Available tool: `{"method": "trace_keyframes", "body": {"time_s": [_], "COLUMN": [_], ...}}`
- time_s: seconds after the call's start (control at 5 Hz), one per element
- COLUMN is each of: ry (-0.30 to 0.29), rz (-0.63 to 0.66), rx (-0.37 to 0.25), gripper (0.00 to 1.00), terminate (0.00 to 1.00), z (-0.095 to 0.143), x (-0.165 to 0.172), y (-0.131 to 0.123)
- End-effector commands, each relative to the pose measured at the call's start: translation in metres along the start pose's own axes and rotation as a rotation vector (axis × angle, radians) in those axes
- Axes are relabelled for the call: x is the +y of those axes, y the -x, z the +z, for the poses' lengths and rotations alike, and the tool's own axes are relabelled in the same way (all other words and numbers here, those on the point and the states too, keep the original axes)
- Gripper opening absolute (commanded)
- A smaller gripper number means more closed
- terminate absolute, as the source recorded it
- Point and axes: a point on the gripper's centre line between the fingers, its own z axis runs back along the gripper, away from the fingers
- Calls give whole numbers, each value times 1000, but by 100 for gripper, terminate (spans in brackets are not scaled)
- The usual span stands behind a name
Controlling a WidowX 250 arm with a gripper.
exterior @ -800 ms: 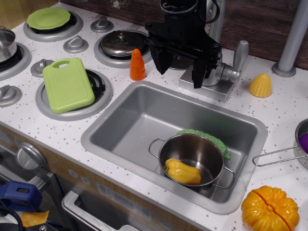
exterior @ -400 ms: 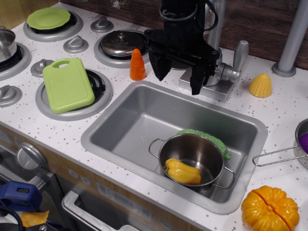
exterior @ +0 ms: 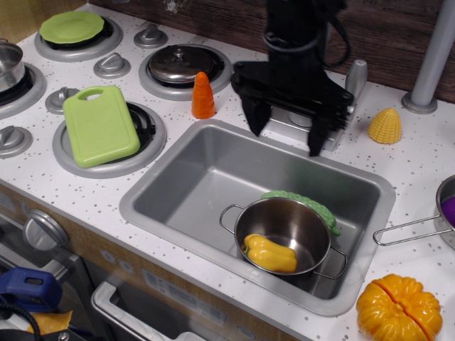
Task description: Turn faucet front to left
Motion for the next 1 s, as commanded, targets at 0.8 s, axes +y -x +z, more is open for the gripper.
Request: {"method": "trace_keyframes", "body": {"time_s": [0.8], "ry": [54], "rz": [-272], "rx": [-244], "gripper": [100], "terminate": [0], "z": [28], "x": [-2], "y": [-46]}}
